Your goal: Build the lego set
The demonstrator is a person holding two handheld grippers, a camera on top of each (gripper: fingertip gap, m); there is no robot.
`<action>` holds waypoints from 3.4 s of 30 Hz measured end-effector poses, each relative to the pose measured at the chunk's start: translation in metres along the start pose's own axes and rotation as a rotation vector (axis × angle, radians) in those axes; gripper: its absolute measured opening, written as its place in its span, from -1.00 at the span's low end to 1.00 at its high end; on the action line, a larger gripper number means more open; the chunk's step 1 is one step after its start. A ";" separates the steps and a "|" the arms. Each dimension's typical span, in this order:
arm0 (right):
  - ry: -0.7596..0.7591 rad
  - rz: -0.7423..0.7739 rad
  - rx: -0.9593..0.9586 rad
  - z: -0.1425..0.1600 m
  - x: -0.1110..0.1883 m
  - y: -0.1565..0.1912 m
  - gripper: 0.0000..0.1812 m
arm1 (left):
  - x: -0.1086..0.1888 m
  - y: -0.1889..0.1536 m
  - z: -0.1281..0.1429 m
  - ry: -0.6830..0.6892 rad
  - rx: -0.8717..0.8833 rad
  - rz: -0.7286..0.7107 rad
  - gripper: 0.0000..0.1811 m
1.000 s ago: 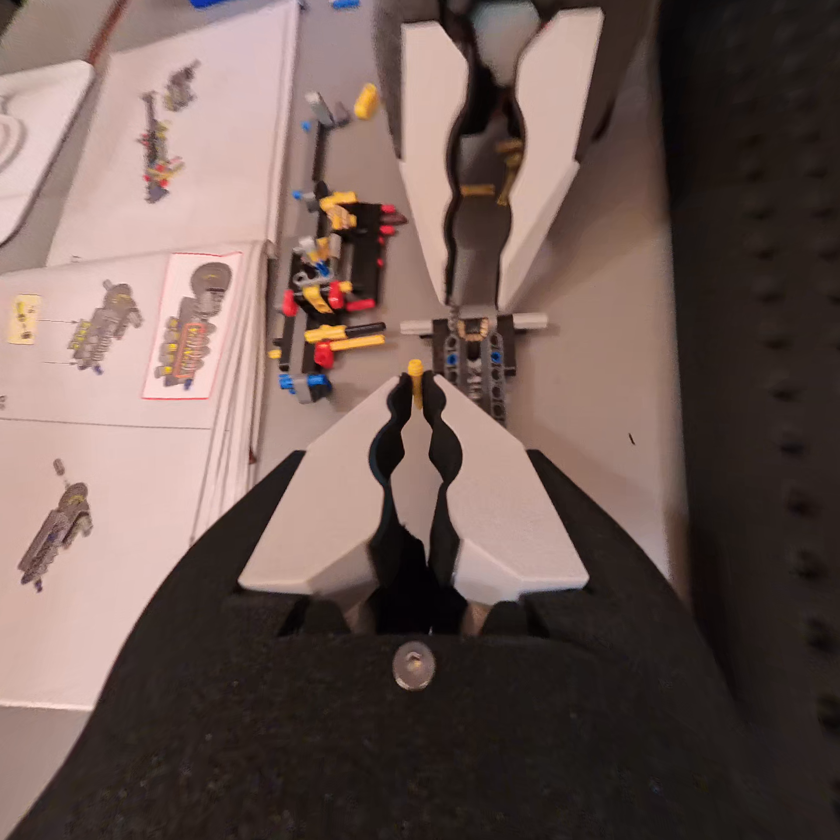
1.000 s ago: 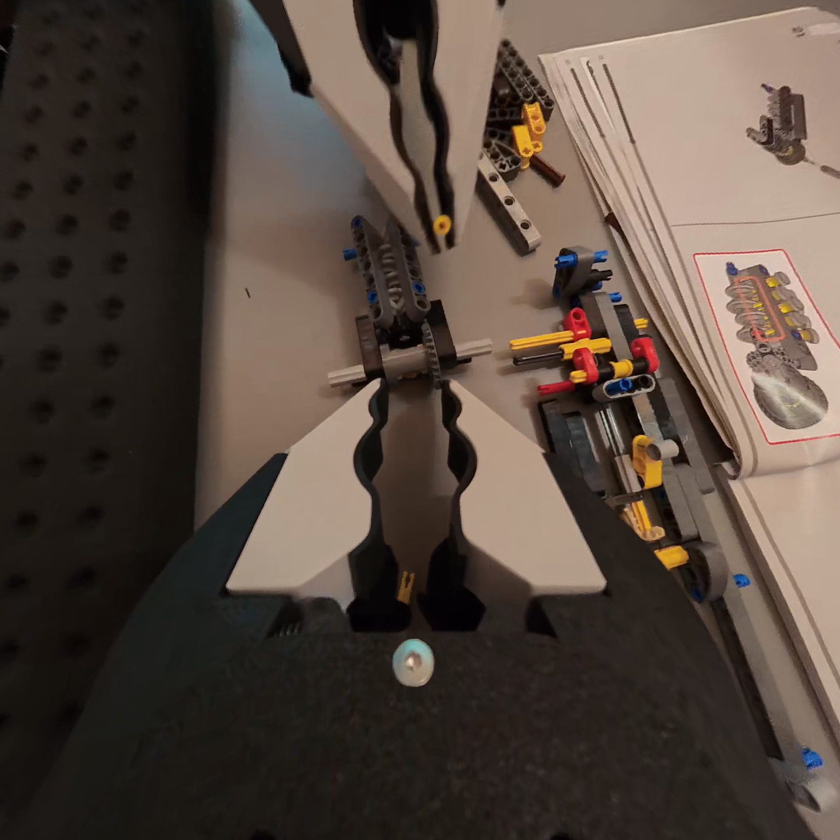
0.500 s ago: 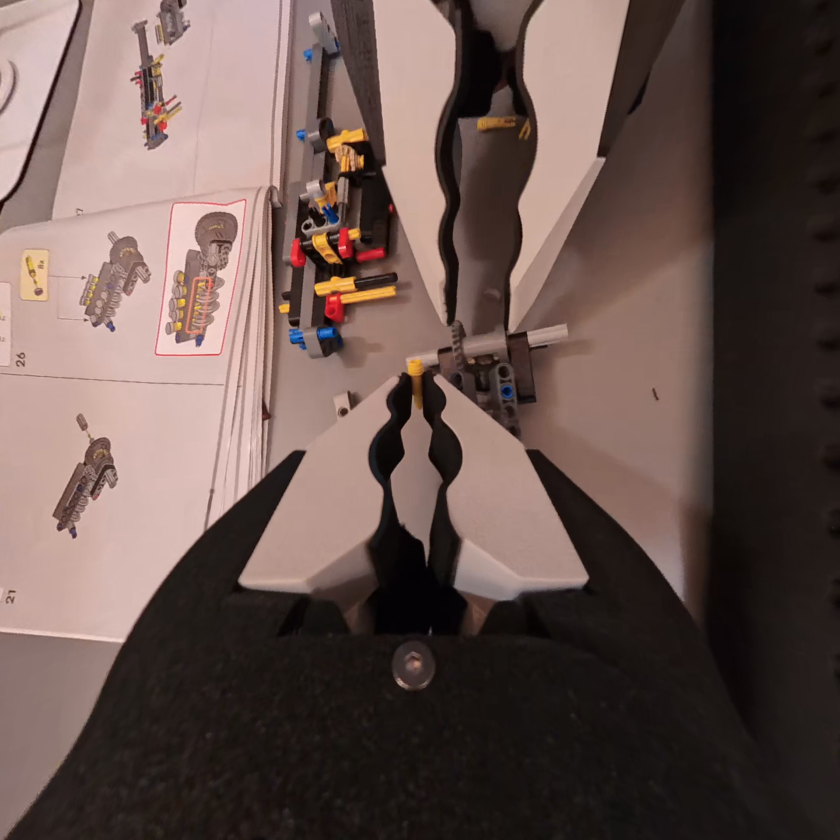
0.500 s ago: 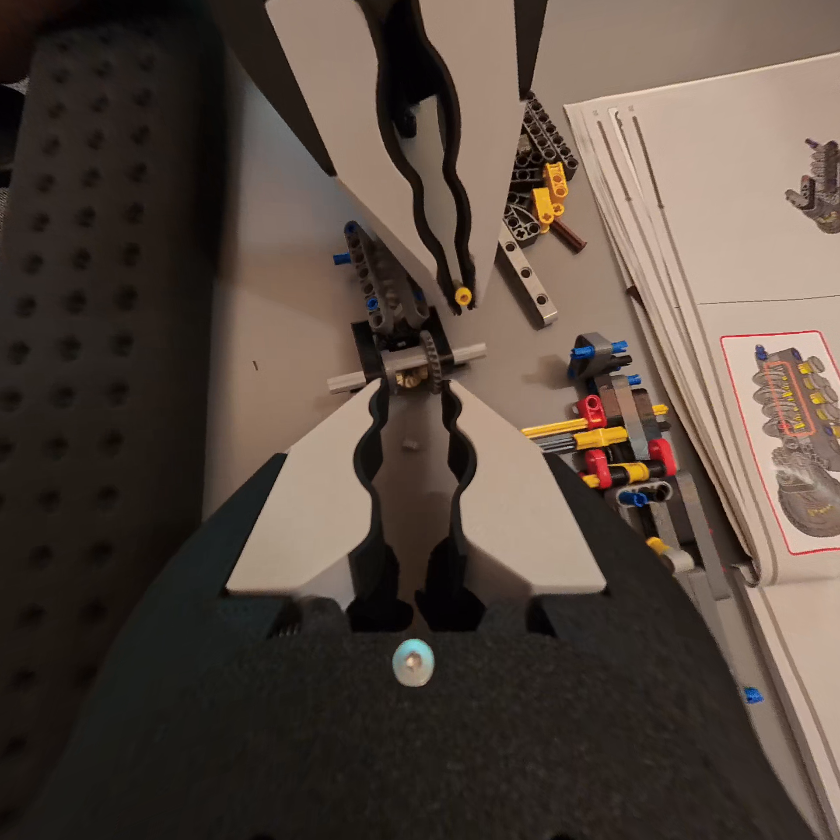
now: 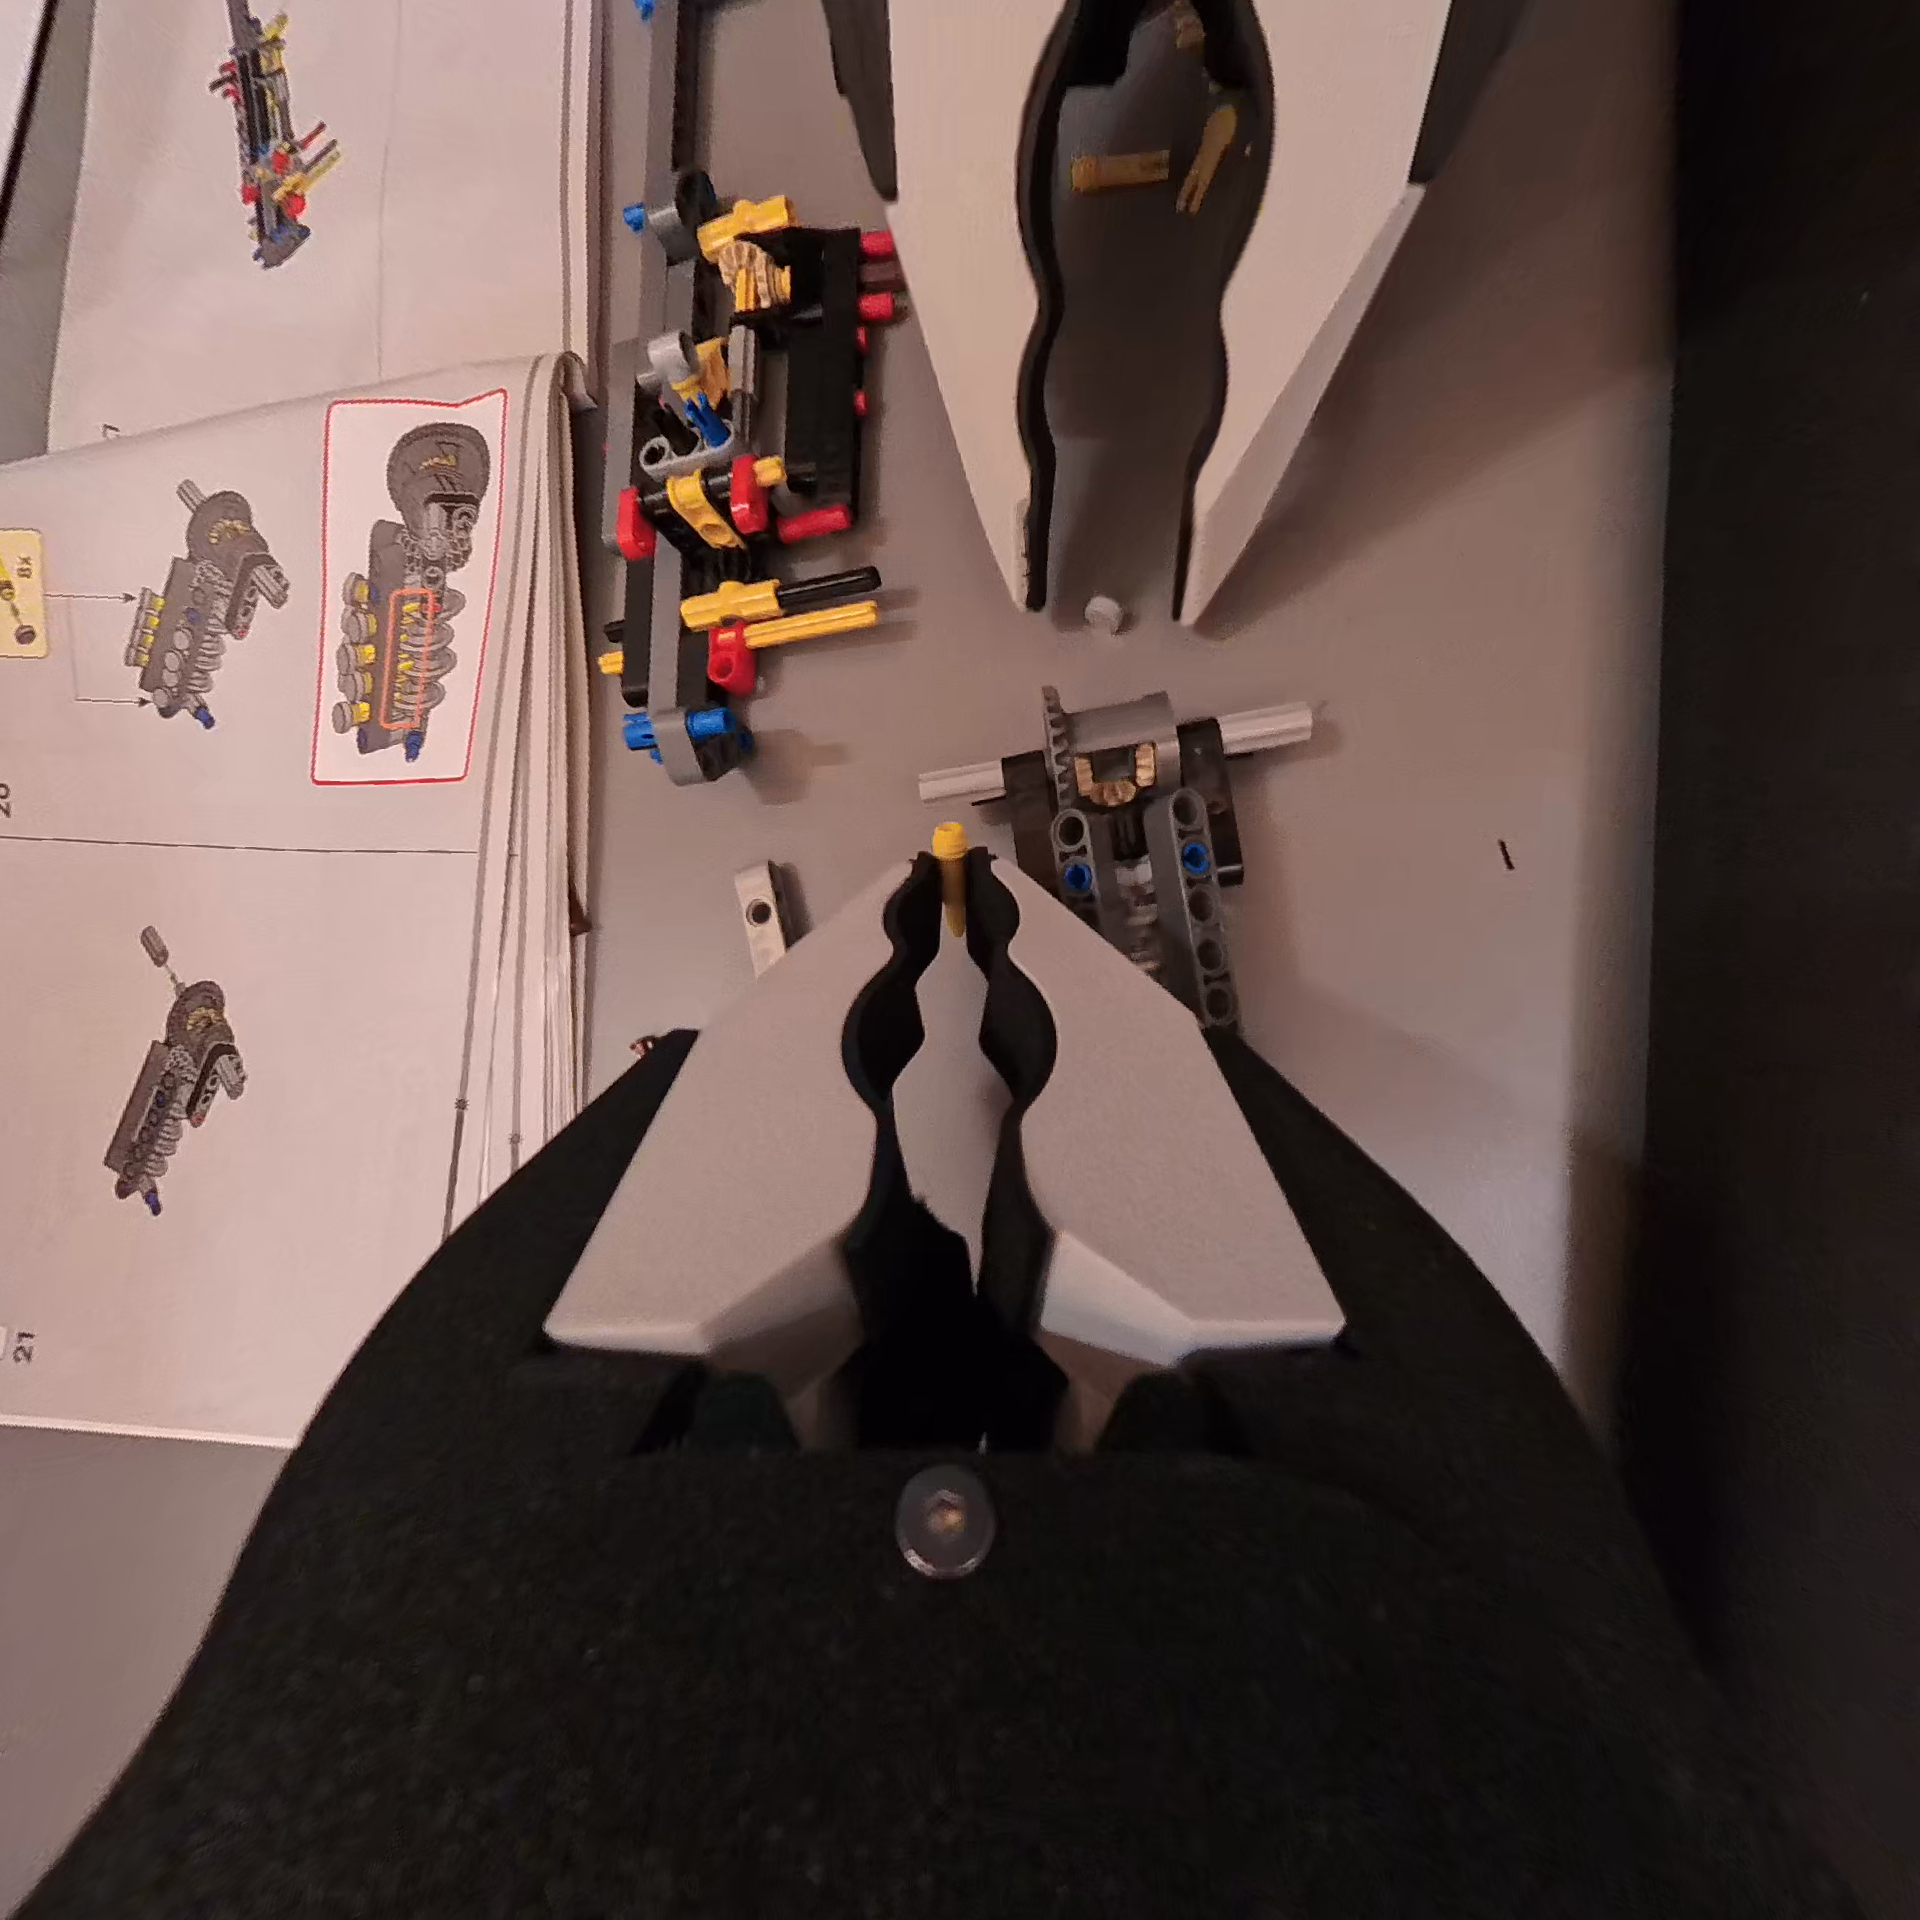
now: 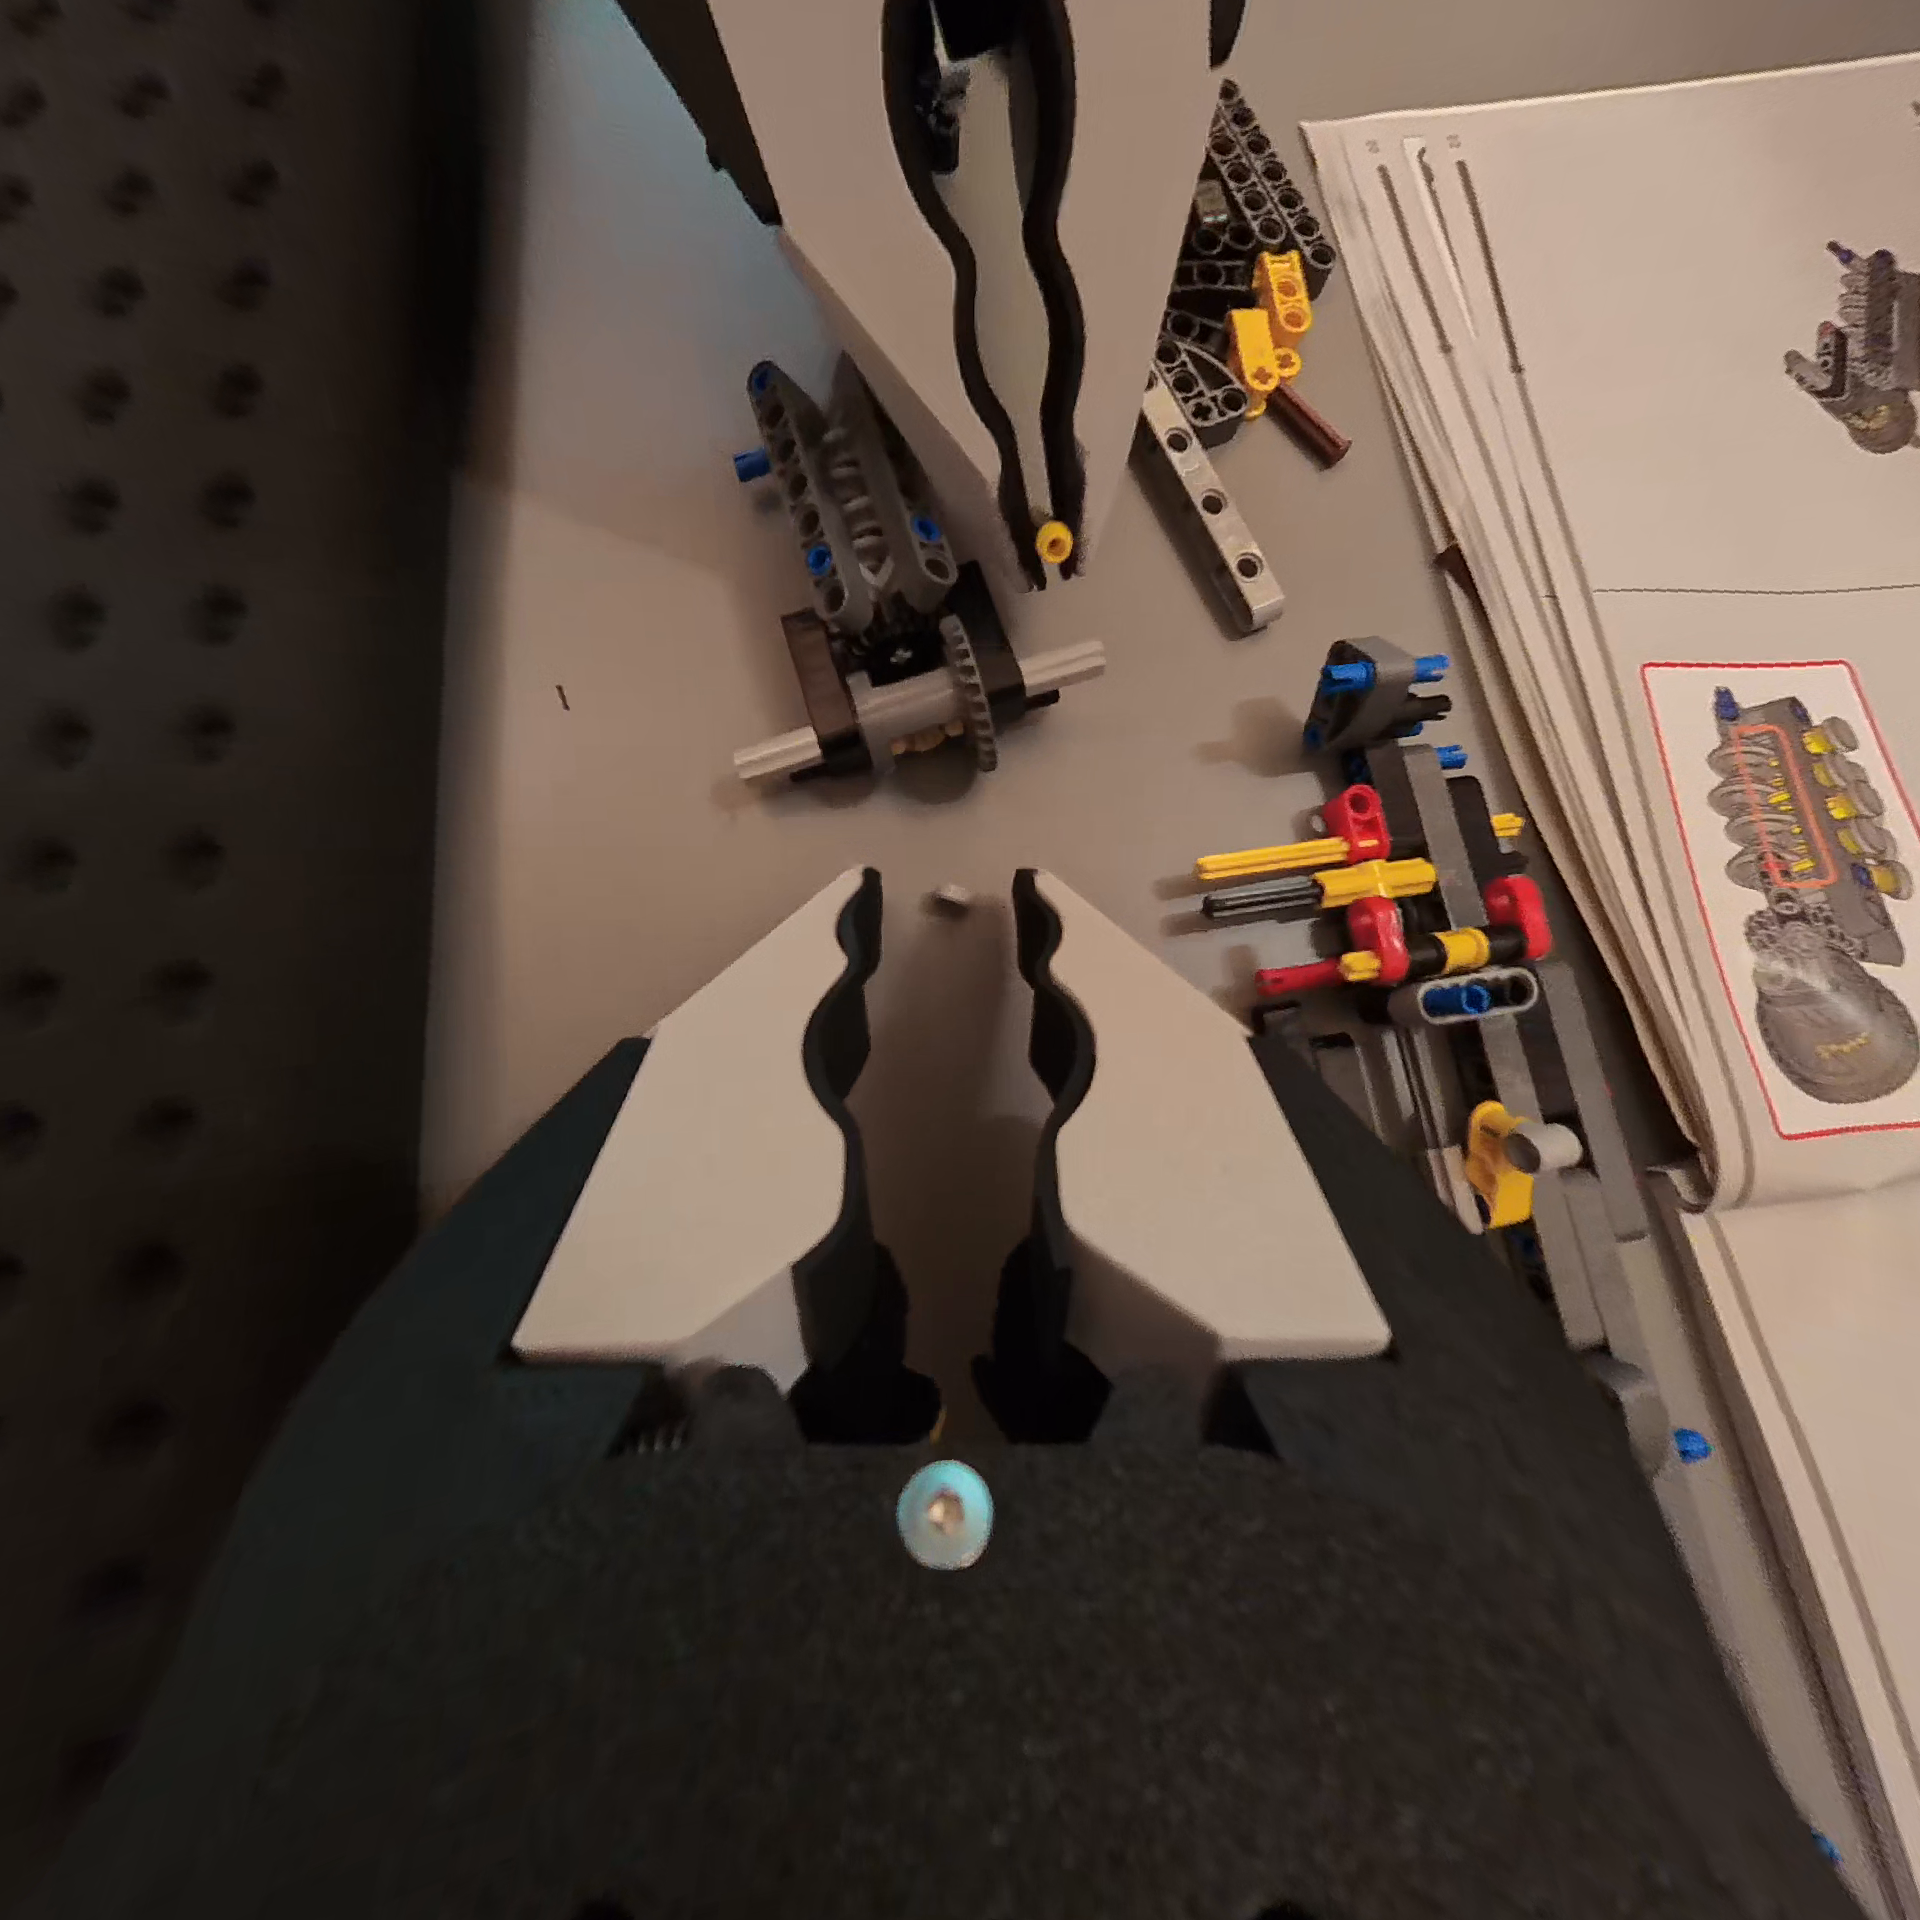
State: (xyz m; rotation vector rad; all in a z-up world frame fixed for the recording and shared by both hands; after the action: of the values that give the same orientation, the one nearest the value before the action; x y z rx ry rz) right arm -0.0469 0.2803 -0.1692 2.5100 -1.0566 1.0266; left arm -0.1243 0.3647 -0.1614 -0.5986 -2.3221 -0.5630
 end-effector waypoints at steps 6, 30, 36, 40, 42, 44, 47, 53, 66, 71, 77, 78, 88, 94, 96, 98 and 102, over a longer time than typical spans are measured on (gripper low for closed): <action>0.014 -0.001 -0.037 0.004 -0.001 -0.004 -0.82 | 0.005 0.004 -0.013 -0.089 0.004 -0.035 -0.96; -0.561 -0.055 -0.108 -0.050 0.039 -0.010 -0.93 | 0.011 -0.010 -0.053 -0.294 -0.146 -0.114 -0.96; -0.573 -0.046 -0.093 -0.049 0.039 -0.010 -0.93 | 0.017 -0.006 -0.055 -0.325 -0.114 -0.113 -0.97; -0.586 -0.034 -0.074 -0.047 0.039 -0.012 -0.92 | 0.017 -0.006 -0.055 -0.328 -0.111 -0.111 -0.97; -0.610 -0.039 -0.062 -0.047 0.039 -0.011 -0.92 | 0.019 -0.006 -0.057 -0.348 -0.101 -0.104 -0.97; -0.659 -0.043 -0.057 -0.050 0.042 -0.011 -0.92 | 0.023 -0.006 -0.061 -0.385 -0.083 -0.099 -0.97; -0.751 -0.069 -0.084 -0.056 0.049 -0.011 -0.93 | 0.030 -0.004 -0.070 -0.476 -0.018 -0.071 -0.97; -0.908 -0.127 -0.155 -0.068 0.065 -0.012 -0.93 | 0.042 0.000 -0.085 -0.665 0.114 -0.016 -0.96; -1.113 -0.037 -0.279 -0.088 0.099 -0.027 -0.93 | 0.048 0.011 -0.095 -0.879 0.270 -0.019 -0.96; -0.865 -0.033 -0.197 -0.069 0.094 -0.023 -0.93 | 0.047 0.011 -0.093 -0.842 0.237 -0.061 -0.96; -0.737 -0.014 -0.134 -0.063 0.084 -0.015 -0.93 | 0.033 0.002 -0.092 -0.754 0.172 -0.060 -0.96; -0.735 -0.013 -0.135 -0.063 0.084 -0.015 -0.93 | 0.032 0.002 -0.092 -0.748 0.167 -0.066 -0.96; -0.660 -0.021 -0.130 -0.055 0.075 -0.014 -0.93 | 0.023 0.001 -0.087 -0.666 0.106 -0.120 -0.97; -0.655 -0.024 -0.133 -0.054 0.073 -0.015 -0.93 | 0.022 0.001 -0.086 -0.649 0.080 -0.143 -0.97; -0.659 -0.041 -0.144 -0.054 0.074 -0.015 -0.93 | 0.022 0.000 -0.086 -0.653 0.081 -0.137 -0.97; -0.673 -0.059 -0.167 -0.054 0.075 -0.016 -0.93 | 0.022 0.001 -0.087 -0.660 0.086 -0.134 -0.97; -0.733 -0.060 -0.184 -0.056 0.084 -0.019 -0.93 | 0.024 0.003 -0.087 -0.679 0.128 -0.113 -0.97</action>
State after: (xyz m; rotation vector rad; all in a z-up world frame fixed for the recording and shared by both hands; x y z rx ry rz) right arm -0.0215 0.2743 -0.0701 2.7799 -1.1541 -0.0504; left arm -0.0960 0.3270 -0.0846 -0.6735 -3.0165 -0.2762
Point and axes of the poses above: each gripper's, where its closed fingertips meet, x back along the fingers, z out of its underside, y = z × x across the jaws, the point moved 5 cm from there along x, back along the fingers, and after that the axes turned 4 degrees about -y, right-handed, at the moved point
